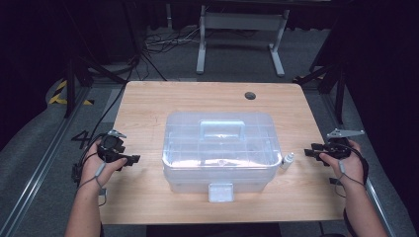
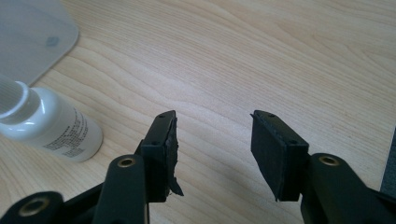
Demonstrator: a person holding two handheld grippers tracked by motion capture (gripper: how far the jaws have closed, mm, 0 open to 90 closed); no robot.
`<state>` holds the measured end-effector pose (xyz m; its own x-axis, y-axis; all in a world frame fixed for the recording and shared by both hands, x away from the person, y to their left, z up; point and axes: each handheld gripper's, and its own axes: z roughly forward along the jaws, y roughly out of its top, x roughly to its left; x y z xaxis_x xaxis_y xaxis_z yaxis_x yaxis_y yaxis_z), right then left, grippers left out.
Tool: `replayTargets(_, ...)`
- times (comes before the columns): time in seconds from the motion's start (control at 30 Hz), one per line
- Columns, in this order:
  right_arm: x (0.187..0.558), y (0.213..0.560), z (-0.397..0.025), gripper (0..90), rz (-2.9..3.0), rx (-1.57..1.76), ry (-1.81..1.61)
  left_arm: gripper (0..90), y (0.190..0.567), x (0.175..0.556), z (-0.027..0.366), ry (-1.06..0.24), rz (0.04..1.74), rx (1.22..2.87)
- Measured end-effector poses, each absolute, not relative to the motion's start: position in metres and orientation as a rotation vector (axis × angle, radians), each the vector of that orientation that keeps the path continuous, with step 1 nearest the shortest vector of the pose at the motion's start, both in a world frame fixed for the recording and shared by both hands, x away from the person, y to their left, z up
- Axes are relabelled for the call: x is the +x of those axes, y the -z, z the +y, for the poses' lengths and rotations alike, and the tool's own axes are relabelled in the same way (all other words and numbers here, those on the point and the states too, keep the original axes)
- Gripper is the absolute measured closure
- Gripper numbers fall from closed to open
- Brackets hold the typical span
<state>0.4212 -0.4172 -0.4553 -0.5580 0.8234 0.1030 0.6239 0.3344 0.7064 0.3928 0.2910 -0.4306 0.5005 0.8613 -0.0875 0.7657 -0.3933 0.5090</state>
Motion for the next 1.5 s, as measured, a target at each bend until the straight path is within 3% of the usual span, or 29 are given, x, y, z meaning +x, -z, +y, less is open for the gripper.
replayTargets(0.17,0.421,0.453,-0.414,49.1,2.328,1.277,-1.064,27.3,0.425,0.391,0.29,-0.231,1.328,2.231)
replayTargets(0.3,0.42,0.45,-0.411,48.6,2.331,1.254,-1.072,34.9,0.419,0.389,0.288,-0.223,1.308,2.239)
replayTargets(0.5,0.42,0.448,-0.41,46.9,2.348,1.268,-1.043,34.0,0.412,0.386,0.284,-0.241,1.329,2.221)
replayTargets(0.53,0.421,0.448,-0.41,46.5,2.349,1.258,-1.033,38.4,0.408,0.385,0.284,-0.221,1.339,2.21)
replayTargets(1.17,0.406,0.424,-0.403,46.8,2.362,1.242,-1.105,36.4,0.379,0.376,0.27,-0.225,1.239,2.212)
replayTargets(1.5,0.392,0.386,-0.385,46.6,2.374,1.071,-1.211,35.4,0.381,0.378,0.271,-0.206,1.234,2.217)
